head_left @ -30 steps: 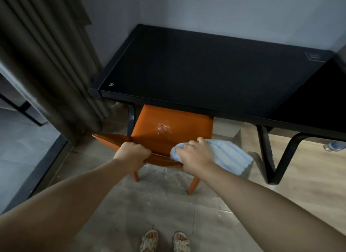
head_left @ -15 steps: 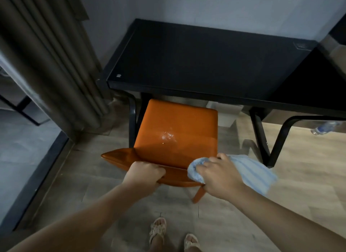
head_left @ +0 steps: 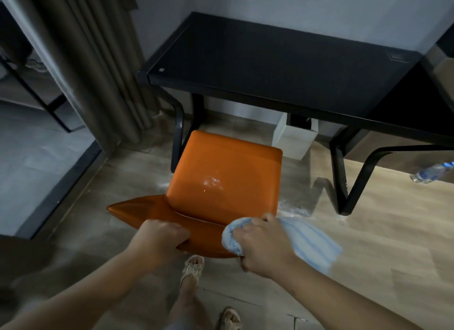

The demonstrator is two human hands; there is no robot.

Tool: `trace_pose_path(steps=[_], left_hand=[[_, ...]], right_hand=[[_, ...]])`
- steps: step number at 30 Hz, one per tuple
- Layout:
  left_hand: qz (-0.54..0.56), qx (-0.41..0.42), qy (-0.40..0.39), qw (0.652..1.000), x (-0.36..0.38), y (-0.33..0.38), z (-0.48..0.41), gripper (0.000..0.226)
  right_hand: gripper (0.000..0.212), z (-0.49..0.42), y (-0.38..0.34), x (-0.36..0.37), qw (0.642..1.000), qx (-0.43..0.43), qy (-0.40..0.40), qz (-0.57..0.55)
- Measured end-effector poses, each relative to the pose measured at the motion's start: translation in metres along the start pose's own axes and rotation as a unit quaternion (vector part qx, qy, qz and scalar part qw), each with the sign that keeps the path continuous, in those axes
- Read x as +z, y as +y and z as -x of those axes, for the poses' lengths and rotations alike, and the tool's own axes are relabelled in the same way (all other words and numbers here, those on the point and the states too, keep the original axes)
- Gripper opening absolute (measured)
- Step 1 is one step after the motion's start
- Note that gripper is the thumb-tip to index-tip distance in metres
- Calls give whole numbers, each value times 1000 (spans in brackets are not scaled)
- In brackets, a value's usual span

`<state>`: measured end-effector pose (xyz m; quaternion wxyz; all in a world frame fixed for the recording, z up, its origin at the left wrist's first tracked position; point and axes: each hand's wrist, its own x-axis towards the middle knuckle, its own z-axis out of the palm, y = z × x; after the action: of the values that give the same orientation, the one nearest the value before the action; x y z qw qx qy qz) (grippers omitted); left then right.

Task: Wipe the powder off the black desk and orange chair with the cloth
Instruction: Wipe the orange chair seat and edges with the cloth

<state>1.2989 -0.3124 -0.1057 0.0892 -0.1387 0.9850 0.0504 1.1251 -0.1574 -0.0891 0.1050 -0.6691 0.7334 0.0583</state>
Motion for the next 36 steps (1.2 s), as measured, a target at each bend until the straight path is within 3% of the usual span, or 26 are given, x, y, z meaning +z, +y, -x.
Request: trace_pose_path(steps=[3, 6, 8, 13, 16, 18, 21, 24, 29, 32, 36], left_hand=[[87, -4, 31, 996, 2, 18, 24, 18], [53, -23, 21, 998, 2, 30, 32, 20], [26, -47, -19, 998, 0, 34, 29, 9], [28, -48, -154, 987, -5, 30, 9, 28], [138, -43, -248, 958, -15, 18, -5, 55], [260, -64, -267, 926, -23, 7, -17, 57], [365, -117, -208, 900, -30, 2, -44, 41], [327, -161, -119, 924, -27, 14, -85, 36], [339, -230, -50, 911, -5, 48, -158, 34], [353, -276, -10, 894, 18, 68, -200, 32], [371, -373, 35, 849, 53, 104, -250, 30]], right_hand=[[21, 18, -6, 6, 1000, -23, 2, -7], [28, 26, -5, 10, 999, -26, -1, -17], [38, 26, -1, 9, 999, -22, -18, -33], [61, 15, 28, -3, 983, 0, -114, -145], [46, 2, 53, -12, 952, 40, -157, -261], [32, -5, 71, -12, 922, 64, -162, -346], [28, -14, 99, -6, 891, 123, -126, -418], [35, -20, 124, 2, 869, 200, -78, -445], [20, -26, 179, 18, 824, 263, -44, -500], [18, -38, 223, 31, 824, 270, -45, -497], [23, -57, 289, 56, 858, 235, -78, -450]])
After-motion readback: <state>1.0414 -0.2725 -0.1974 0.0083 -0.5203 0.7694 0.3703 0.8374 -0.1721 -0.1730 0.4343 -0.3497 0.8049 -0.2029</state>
